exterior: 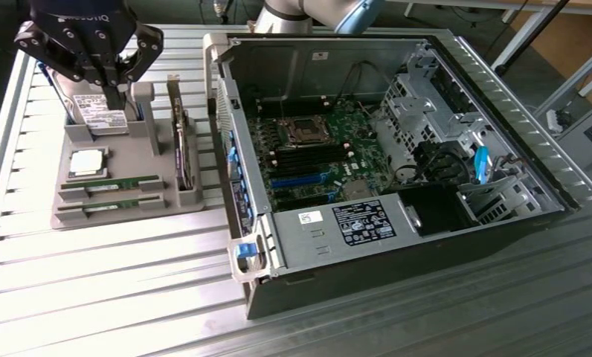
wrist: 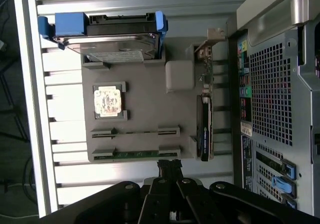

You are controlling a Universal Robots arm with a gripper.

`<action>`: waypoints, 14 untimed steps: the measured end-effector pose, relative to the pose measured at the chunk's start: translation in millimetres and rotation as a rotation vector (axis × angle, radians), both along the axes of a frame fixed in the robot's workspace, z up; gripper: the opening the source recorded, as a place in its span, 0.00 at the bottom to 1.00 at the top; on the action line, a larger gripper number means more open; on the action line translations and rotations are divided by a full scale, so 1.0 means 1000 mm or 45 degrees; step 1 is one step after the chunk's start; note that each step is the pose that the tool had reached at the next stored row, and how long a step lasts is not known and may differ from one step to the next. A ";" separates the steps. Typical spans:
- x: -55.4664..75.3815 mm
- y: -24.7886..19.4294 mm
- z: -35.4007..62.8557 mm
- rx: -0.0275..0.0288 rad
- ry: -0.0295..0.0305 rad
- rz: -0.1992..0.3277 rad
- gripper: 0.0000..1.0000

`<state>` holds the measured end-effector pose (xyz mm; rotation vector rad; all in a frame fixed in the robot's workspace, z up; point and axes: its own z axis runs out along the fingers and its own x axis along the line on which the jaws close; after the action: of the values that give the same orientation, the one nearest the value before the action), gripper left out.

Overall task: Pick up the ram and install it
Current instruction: 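Reach for the ram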

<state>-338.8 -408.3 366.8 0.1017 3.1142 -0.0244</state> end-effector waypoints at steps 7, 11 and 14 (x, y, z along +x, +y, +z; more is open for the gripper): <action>0.000 -0.0077 0.0000 0.0000 0.0000 0.000 0.10; 0.000 -0.0126 -0.0001 0.0000 0.0000 0.000 0.10; 0.000 -0.0149 -0.0001 -0.0001 0.0001 0.000 0.10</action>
<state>-338.7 -423.2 366.7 0.1019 3.1143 -0.0245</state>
